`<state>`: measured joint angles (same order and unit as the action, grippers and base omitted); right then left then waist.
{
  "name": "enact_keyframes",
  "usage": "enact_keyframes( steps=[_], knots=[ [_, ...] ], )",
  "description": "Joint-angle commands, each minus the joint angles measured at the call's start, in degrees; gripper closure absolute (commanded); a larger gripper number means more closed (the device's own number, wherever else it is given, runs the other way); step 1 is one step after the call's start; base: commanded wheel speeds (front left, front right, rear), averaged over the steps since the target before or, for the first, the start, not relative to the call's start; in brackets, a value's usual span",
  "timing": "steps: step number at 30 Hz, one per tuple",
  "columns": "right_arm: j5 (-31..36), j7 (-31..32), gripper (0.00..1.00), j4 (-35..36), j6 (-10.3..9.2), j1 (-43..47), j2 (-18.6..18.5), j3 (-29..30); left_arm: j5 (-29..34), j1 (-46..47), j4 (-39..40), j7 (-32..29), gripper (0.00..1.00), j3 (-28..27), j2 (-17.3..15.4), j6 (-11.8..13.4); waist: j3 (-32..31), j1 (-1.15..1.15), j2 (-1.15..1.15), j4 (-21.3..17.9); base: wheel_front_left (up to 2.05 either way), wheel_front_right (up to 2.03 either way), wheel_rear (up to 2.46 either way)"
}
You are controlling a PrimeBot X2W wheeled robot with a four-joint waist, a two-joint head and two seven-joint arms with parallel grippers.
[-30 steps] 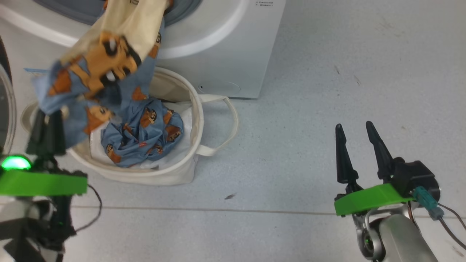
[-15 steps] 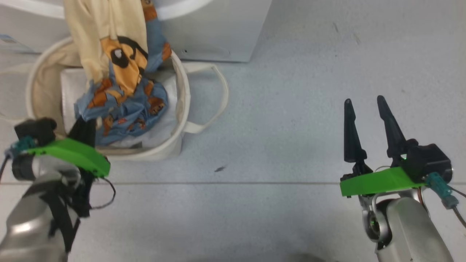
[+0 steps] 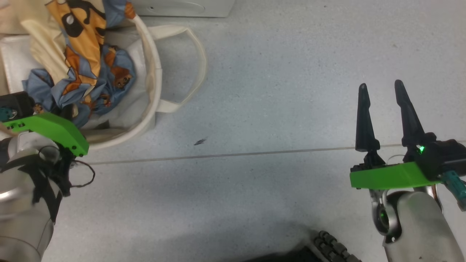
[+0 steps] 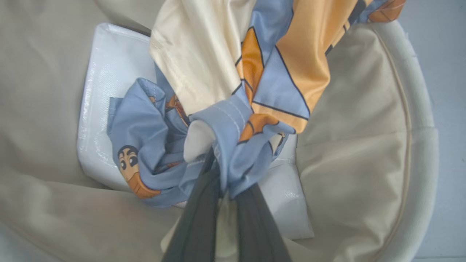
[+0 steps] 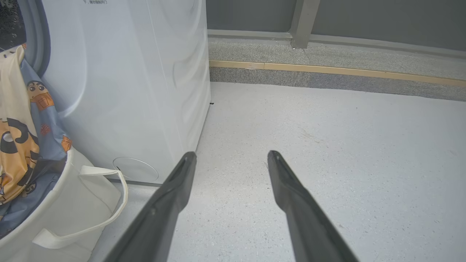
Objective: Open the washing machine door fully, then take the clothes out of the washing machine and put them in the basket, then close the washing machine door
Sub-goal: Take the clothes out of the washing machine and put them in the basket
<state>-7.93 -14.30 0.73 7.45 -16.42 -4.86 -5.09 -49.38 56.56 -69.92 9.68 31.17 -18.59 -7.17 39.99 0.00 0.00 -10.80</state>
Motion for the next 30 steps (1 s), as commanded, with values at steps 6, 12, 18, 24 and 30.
enact_keyframes(
  steps=[6, 12, 18, 24, 30],
  knots=[
    [0.9, -0.7, 0.0, 2.1, 0.03, 0.8, -1.3, -0.7, -1.0, 0.5, -1.5, 0.9, 0.68, 0.1, -2.8, -0.3, -0.2, 0.0, 0.0, -0.5, 0.0, 0.0, 0.0],
    [0.0, -0.7, 0.0, 0.8, 0.03, 0.5, -1.9, -2.3, -0.5, -0.9, -2.5, 1.3, 0.0, 2.7, -2.3, -0.3, -3.7, 0.0, 0.0, 0.6, 0.0, 0.0, 0.0],
    [-1.3, -0.7, 0.0, -1.9, 0.03, 0.2, -2.0, -3.4, 0.3, -2.3, -3.6, -1.8, 0.0, 4.4, -2.5, -0.2, -9.4, 0.0, 0.0, 2.2, 0.0, 0.0, 0.0],
    [-3.1, -0.7, 0.0, -5.1, 0.03, 0.9, -1.1, -4.7, -0.2, -2.5, -1.6, 4.2, 0.0, 3.8, -4.2, -0.3, -16.1, 0.0, 0.0, 3.4, 0.0, 0.0, 0.0],
    [-4.9, -0.7, 0.0, -7.9, 0.03, 2.6, -0.4, -6.8, 0.3, -5.2, 5.8, 5.3, 0.0, 2.9, -7.1, -0.3, -22.2, 0.0, 0.0, 4.2, 0.0, 0.0, 0.0]
  ],
)
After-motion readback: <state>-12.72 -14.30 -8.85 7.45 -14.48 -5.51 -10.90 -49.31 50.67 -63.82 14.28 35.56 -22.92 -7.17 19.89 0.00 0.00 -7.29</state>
